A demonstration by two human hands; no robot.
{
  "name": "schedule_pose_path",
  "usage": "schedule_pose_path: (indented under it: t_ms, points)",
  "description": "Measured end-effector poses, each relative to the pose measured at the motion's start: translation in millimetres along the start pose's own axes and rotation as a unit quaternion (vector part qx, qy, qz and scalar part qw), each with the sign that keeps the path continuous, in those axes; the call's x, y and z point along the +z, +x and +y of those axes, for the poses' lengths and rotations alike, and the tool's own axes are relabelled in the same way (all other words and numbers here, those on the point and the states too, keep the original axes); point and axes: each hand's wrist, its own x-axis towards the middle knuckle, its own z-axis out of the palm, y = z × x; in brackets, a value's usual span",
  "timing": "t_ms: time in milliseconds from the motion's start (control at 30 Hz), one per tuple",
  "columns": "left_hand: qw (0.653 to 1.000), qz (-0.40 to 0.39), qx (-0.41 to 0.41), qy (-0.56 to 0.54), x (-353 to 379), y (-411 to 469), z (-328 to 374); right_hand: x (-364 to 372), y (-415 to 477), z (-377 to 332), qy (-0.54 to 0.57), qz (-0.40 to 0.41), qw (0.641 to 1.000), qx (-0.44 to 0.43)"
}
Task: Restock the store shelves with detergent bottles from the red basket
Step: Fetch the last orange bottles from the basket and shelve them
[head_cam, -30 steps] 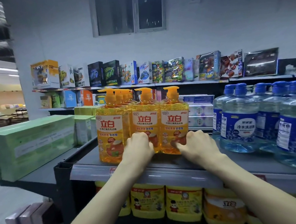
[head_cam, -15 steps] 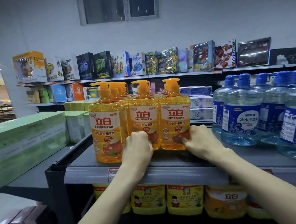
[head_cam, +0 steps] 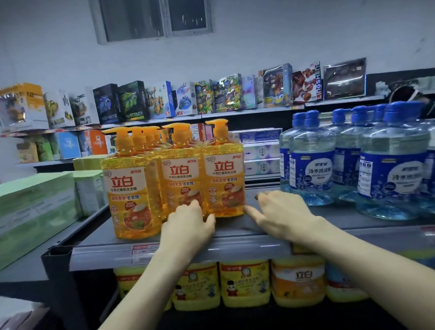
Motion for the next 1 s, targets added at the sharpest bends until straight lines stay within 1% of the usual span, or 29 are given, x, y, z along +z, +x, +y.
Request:
schedule_pose_path:
  t_ms: [100, 267, 400, 467, 600, 700, 767, 833, 1000]
  points:
    - [1.000, -0.002, 0.027, 0.007, 2.5, -17.3, 39.5, -5.9, -23.8, 31.4, -0.006, -0.003, 1.000, -0.016]
    - [0.997, -0.028, 0.076, 0.010, 13.8, -39.8, 115.8, -25.2, -75.1, 97.7, -0.013, 0.032, 0.999, -0.027]
    - [0.998, -0.026, 0.059, 0.003, 31.9, -37.0, 169.7, -38.6, -103.6, 153.0, -0.012, 0.061, 0.998, -0.019]
    - [0.999, -0.028, 0.040, -0.024, 45.7, -23.7, 187.7, -41.2, -110.9, 179.3, -0.013, 0.082, 0.997, 0.000]
    - [0.996, -0.033, -0.004, -0.088, 74.2, 10.1, 213.3, -43.8, -118.5, 224.0, 0.005, 0.098, 0.993, 0.071]
    - [0.989, -0.015, -0.027, -0.142, 83.3, 28.6, 232.0, -43.6, -116.9, 248.6, -0.010, 0.079, 0.990, 0.113]
    - [0.983, -0.006, -0.025, -0.183, 87.3, 39.6, 241.0, -40.7, -114.3, 261.0, -0.015, 0.067, 0.988, 0.137]
    - [0.977, 0.001, -0.017, -0.211, 92.6, 49.0, 246.4, -37.0, -112.4, 270.2, -0.006, 0.062, 0.987, 0.151]
    - [0.978, 0.027, -0.013, -0.206, 111.9, 66.6, 246.0, -29.4, -109.0, 276.2, 0.010, 0.080, 0.986, 0.146]
